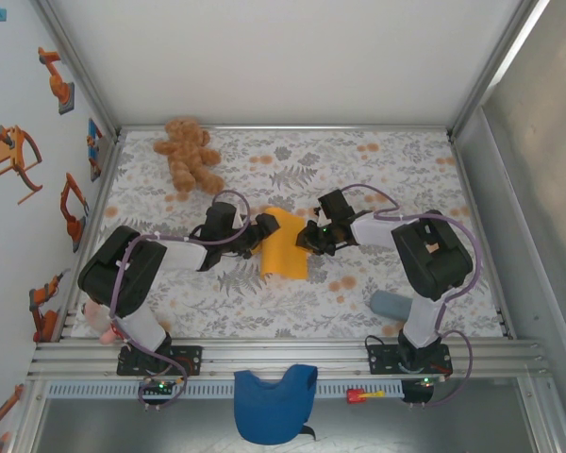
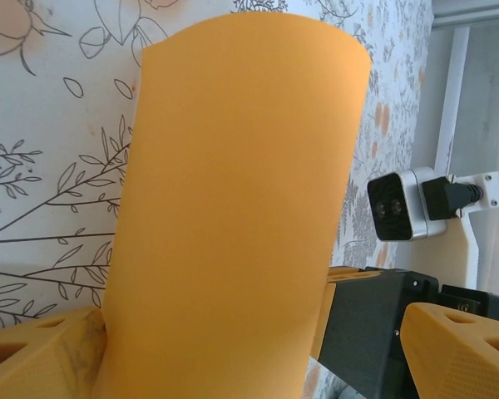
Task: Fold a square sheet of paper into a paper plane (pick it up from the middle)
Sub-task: First fold in half a square sheet of paper at the center of the table.
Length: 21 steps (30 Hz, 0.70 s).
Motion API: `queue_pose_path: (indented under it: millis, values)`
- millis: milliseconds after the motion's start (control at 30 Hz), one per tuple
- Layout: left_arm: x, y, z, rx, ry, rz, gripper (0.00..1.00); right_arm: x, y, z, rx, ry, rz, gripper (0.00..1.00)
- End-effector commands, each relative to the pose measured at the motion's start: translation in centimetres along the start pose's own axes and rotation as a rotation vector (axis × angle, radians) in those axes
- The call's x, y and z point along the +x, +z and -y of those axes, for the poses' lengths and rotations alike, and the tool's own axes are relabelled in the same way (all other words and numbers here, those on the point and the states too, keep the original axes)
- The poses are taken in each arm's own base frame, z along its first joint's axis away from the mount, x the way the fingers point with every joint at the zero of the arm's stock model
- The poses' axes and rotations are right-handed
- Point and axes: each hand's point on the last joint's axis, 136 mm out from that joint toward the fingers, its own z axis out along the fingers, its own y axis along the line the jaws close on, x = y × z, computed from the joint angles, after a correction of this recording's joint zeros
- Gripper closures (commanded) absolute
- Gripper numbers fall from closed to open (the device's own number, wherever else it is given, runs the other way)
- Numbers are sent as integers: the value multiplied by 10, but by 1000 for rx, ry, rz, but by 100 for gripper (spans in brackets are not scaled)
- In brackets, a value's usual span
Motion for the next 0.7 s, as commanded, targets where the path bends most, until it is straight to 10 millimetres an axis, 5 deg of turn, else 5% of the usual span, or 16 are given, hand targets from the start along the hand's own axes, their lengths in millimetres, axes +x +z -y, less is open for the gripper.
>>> queue_pose_path:
  millis: [0, 467, 667]
  values:
    - [11, -1, -5, -46, 32, -40, 6, 3, 8, 4, 23, 21, -18, 80]
    - [18, 3, -22, -226, 67, -106, 6, 5, 11, 3, 46, 12, -10, 80]
    - [18, 7, -23, -249, 62, -131, 28, 1, 5, -5, 20, -2, 11, 80]
